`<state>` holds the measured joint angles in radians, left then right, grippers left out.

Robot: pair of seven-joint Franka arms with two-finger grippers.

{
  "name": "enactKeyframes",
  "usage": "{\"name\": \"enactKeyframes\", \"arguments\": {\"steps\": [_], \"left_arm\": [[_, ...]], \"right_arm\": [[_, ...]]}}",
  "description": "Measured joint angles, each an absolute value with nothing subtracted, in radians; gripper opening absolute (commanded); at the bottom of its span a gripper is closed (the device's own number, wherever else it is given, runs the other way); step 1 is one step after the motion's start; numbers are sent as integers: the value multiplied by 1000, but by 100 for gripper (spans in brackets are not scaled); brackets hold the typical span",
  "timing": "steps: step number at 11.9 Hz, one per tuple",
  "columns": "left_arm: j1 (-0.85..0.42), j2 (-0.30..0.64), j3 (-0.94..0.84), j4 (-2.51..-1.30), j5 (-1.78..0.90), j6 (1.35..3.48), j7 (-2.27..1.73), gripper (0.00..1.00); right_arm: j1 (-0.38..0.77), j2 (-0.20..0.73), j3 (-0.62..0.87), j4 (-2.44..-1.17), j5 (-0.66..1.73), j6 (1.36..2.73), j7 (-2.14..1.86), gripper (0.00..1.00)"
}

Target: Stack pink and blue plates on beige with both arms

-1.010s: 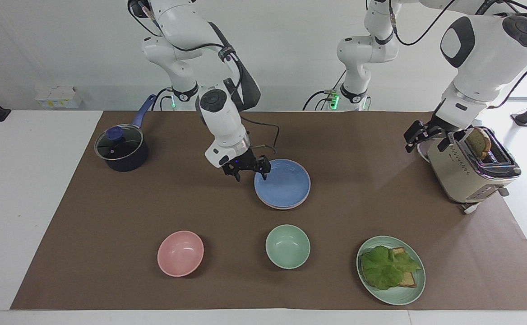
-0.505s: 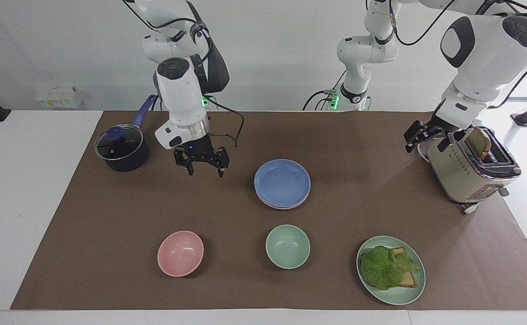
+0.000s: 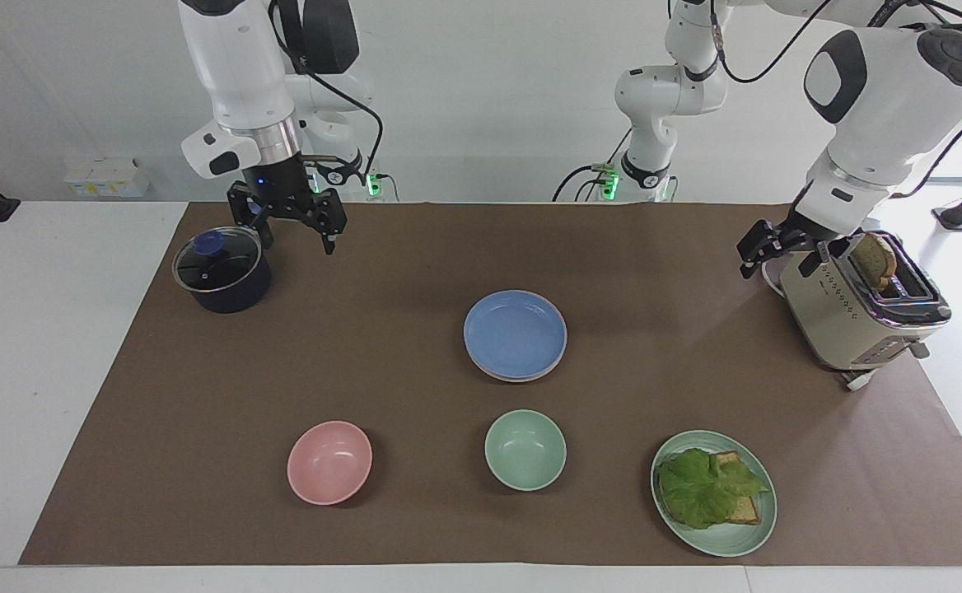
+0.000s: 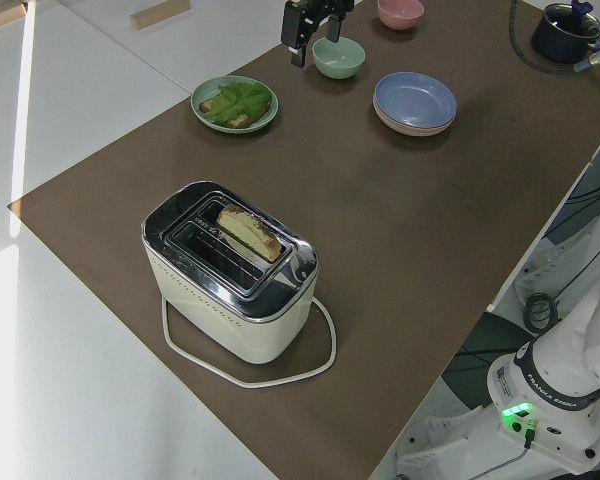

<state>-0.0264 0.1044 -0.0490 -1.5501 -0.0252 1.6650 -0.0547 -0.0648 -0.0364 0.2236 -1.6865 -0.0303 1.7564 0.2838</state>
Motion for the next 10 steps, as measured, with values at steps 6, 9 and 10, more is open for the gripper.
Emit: {"name": "enactKeyframes", "arguments": {"steps": [6, 9, 10], "left_arm": [[-26, 104, -49, -1550, -25, 1665, -55, 100], [-26, 104, -49, -1550, -25, 1665, -55, 100], [-26, 104, -49, -1550, -25, 1665, -55, 100]], "right_arm": [[-72, -31, 204, -1635, -30, 1725, 233, 100], [-72, -29, 203, -1629, -31, 1706, 181, 100], [-72, -29, 202, -1628, -31, 1694, 155, 100]]}}
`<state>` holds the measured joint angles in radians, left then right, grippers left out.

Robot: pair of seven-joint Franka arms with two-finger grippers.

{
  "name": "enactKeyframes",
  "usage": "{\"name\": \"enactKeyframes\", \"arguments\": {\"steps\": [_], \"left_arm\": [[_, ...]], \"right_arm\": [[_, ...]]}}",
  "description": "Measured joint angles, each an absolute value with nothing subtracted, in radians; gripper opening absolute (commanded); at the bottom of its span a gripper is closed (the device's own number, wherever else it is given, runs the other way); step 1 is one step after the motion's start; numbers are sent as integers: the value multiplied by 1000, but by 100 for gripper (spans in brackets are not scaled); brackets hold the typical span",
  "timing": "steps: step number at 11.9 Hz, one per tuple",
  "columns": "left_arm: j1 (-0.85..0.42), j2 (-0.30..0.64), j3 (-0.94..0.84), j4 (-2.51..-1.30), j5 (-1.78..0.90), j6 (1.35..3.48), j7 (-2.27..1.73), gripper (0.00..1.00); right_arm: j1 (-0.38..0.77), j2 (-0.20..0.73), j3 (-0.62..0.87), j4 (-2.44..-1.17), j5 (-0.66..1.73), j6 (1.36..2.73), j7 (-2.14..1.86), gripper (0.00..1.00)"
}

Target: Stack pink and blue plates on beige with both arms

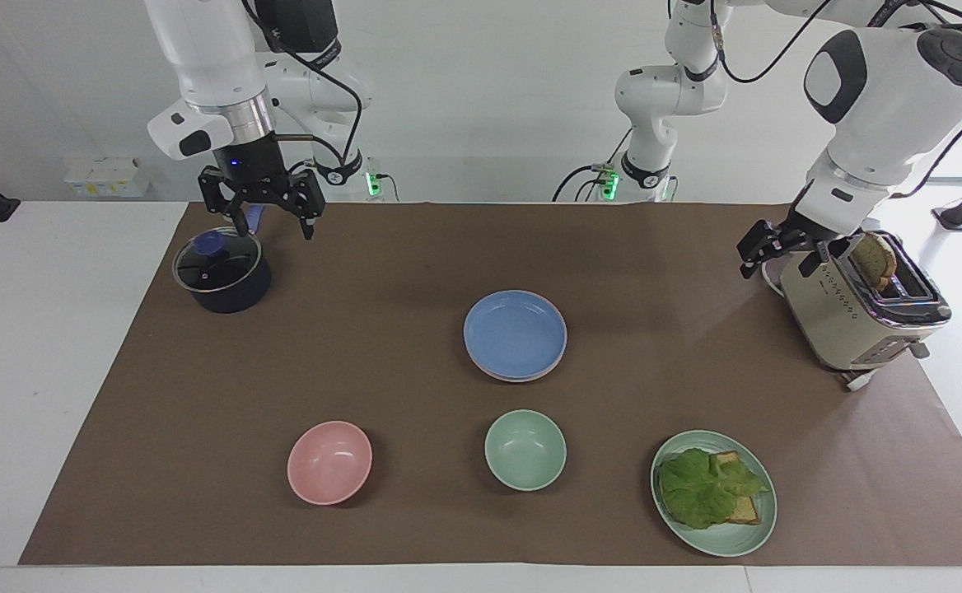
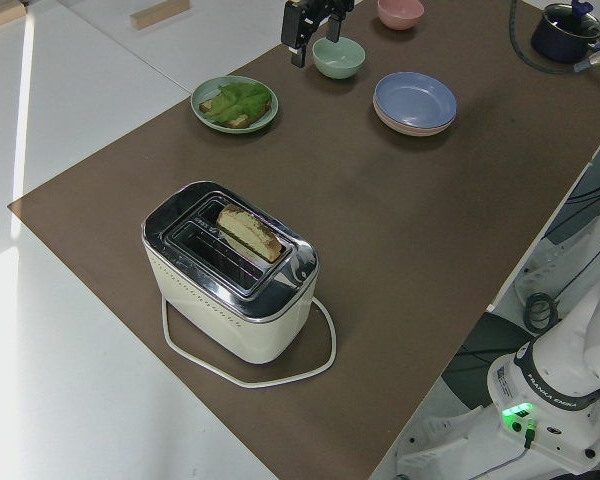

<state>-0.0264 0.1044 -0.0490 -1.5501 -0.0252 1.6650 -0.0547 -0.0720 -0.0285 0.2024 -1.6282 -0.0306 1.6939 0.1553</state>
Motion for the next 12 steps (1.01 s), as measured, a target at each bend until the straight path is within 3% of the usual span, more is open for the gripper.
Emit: {"name": "enactKeyframes", "arguments": {"steps": [12], "left_arm": [[-26, 104, -49, -1550, -25, 1665, -55, 100]], "right_arm": [[24, -27, 69, -1535, -31, 1491, 129, 100]]}}
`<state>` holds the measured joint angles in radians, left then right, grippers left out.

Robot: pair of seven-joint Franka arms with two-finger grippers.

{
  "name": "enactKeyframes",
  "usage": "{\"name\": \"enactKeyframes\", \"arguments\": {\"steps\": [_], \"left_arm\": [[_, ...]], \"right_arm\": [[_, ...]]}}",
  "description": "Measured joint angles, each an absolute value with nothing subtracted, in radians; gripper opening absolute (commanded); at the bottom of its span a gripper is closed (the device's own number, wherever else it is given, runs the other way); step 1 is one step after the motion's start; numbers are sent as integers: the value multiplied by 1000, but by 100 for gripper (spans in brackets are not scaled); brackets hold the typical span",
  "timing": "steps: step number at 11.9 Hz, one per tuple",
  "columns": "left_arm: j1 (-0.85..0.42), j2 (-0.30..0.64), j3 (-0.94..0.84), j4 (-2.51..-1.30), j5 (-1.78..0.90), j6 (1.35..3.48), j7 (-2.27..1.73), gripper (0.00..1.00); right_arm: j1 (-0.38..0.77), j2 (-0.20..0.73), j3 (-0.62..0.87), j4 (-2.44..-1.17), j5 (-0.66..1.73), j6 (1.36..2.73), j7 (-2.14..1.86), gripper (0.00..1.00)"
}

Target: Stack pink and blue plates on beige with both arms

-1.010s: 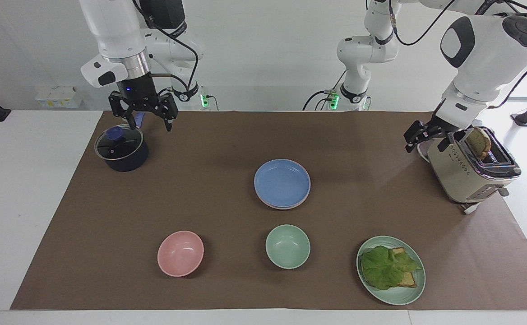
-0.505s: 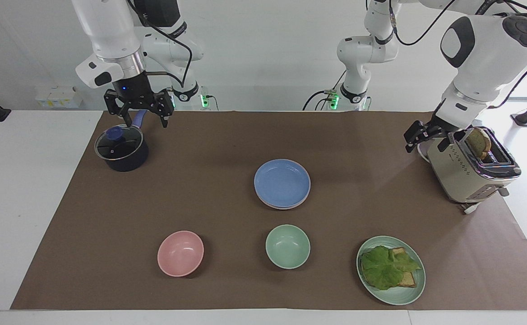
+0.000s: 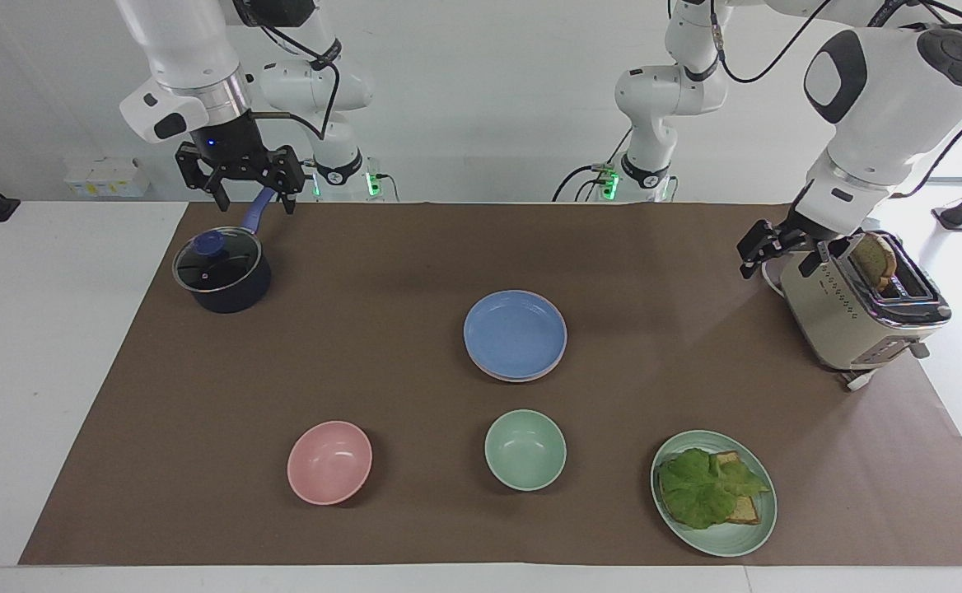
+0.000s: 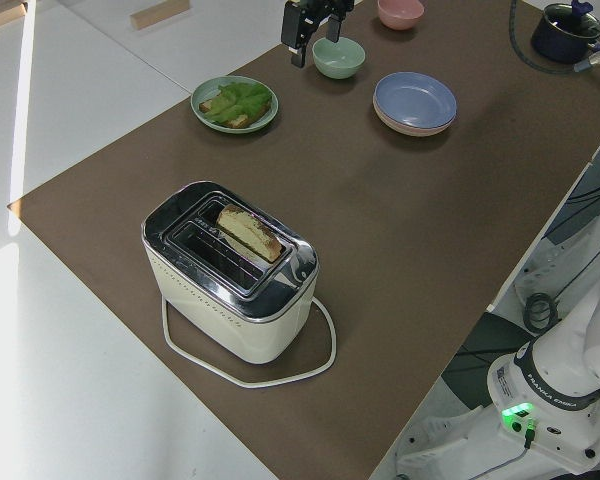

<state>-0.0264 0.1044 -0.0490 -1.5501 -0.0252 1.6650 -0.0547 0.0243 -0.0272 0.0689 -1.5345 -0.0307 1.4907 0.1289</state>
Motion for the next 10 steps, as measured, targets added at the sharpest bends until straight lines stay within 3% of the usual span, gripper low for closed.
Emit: {"name": "enactKeyframes", "arguments": {"steps": [10], "left_arm": [[-26, 104, -49, -1550, -25, 1665, -55, 100]], "right_arm": [[29, -33, 69, -1512, -30, 1469, 129, 100]]}}
